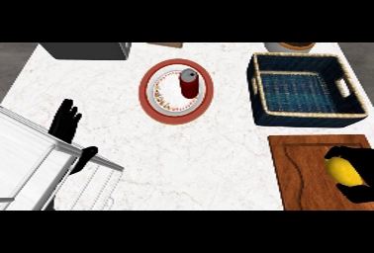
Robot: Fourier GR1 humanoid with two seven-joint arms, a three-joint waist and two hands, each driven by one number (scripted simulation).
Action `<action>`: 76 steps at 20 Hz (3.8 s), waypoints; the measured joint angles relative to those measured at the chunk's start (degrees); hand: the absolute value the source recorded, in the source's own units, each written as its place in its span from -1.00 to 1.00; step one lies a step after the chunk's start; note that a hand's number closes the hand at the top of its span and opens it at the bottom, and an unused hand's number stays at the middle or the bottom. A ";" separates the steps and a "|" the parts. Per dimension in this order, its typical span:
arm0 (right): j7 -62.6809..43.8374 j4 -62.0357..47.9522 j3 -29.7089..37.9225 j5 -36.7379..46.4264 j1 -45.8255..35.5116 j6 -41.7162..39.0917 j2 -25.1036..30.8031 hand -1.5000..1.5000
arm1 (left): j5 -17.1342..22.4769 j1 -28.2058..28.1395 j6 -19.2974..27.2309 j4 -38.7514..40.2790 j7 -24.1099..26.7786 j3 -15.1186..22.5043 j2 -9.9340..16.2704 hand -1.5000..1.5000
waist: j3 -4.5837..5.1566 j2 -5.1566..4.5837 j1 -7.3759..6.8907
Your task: Pick the lemon from the cutting board and place it in the basket
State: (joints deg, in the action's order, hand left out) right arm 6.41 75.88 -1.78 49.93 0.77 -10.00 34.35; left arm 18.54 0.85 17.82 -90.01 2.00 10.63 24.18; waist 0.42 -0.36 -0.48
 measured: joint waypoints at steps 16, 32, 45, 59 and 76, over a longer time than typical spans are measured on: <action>-14.39 3.30 -14.55 15.19 -7.30 0.01 -17.57 1.00 | 0.46 2.12 -1.08 0.92 -0.34 0.73 -0.52 0.00 | 1.35 0.38 -1.29; -36.46 19.87 -30.32 6.09 -15.22 15.13 -33.95 1.00 | -0.08 0.92 -0.19 1.58 0.78 1.32 0.00 0.00 | 0.59 0.47 -0.16; -58.45 47.78 -29.36 3.77 -19.85 3.32 -34.04 1.00 | -0.26 -0.16 0.11 0.84 1.35 0.58 0.08 0.00 | 0.26 0.41 0.57; -55.99 48.31 -10.37 -0.71 -22.25 -5.94 -23.94 1.00 | -0.70 -0.03 0.10 0.19 0.93 0.18 -0.05 0.00 | 0.22 0.01 0.27; -34.07 28.64 5.98 -7.08 -20.22 -1.60 -14.18 1.00 | -0.92 0.43 0.07 0.61 0.65 0.70 0.06 0.00 | 0.10 -0.02 -0.09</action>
State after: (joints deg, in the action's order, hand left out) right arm -27.66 104.53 4.20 42.85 -19.45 -11.60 20.17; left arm 17.62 1.28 17.90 -89.40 2.65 11.33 24.24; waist 0.52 -0.38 -0.57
